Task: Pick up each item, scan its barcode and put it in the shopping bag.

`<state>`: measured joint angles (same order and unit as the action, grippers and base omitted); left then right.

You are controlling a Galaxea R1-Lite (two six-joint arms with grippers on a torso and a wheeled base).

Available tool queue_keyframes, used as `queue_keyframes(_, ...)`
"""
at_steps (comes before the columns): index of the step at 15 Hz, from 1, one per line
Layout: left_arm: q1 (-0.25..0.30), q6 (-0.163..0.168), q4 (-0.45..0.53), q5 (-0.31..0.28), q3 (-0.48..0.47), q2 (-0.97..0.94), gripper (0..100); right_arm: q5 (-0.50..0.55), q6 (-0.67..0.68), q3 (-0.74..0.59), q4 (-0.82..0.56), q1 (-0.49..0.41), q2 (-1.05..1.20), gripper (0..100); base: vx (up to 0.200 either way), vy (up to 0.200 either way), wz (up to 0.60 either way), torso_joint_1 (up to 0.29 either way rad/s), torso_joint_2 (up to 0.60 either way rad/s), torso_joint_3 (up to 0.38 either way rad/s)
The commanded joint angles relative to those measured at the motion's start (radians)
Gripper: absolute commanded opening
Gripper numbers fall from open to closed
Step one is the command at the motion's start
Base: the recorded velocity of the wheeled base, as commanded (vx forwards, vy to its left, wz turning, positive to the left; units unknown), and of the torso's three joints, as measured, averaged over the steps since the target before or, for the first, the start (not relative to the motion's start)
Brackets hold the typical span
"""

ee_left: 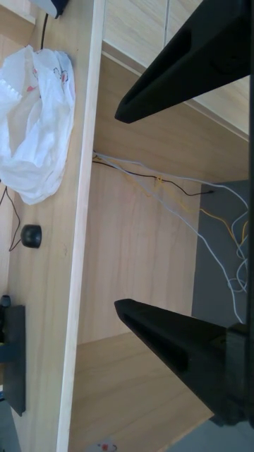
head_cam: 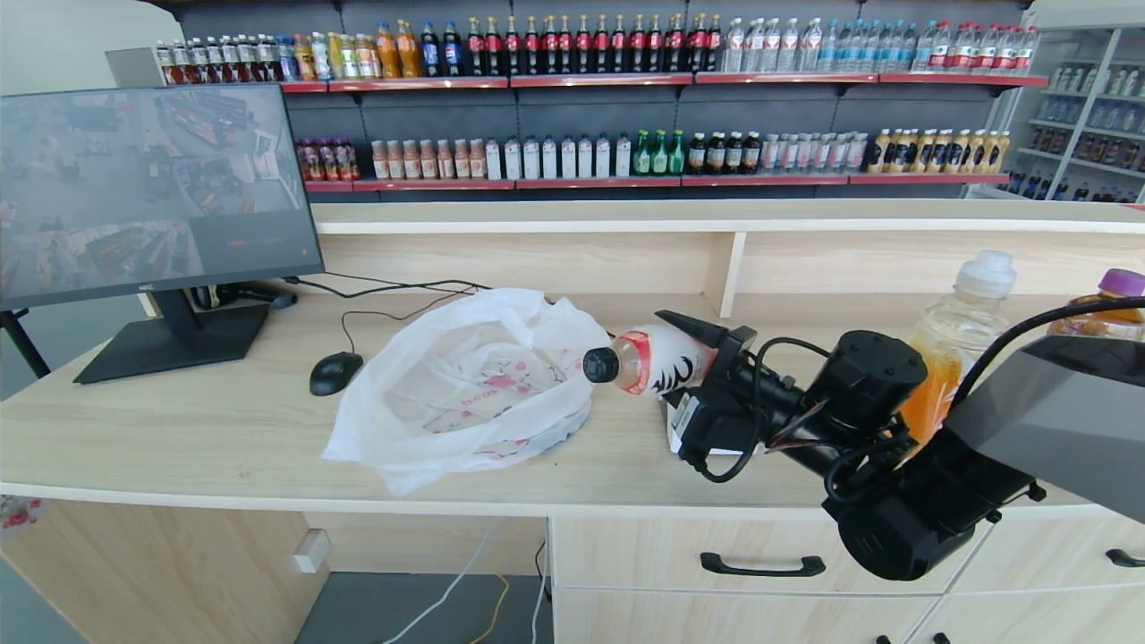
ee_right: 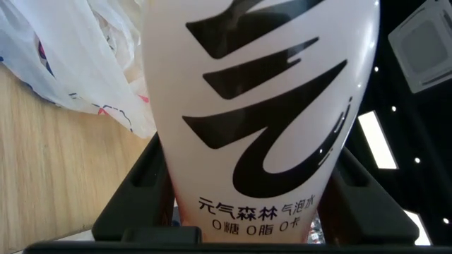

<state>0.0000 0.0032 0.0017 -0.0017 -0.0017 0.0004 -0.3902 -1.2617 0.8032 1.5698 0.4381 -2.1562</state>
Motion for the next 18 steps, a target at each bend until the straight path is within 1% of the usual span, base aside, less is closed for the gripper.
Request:
queue_keyframes(1, 0.000, 0.000, 0.000, 0.000, 0.000, 0.000, 100, 0.001, -0.002, 0.001, 0.001, 0.001, -0.001, 0, 0.000, 0.000, 0.00, 0.000, 0.00, 0.000)
queue_keyframes(13, 0.000, 0.000, 0.000, 0.000, 0.002, 0.000, 100, -0.001, 0.001, 0.001, 0.001, 0.001, -0.001, 0, 0.000, 0.000, 0.00, 0.000, 0.00, 0.000)
queue_keyframes(18, 0.000, 0.000, 0.000, 0.000, 0.000, 0.000, 100, 0.001, 0.059, 0.033, 0.001, 0.001, 0.065, 0, 0.000, 0.000, 0.00, 0.000, 0.00, 0.000)
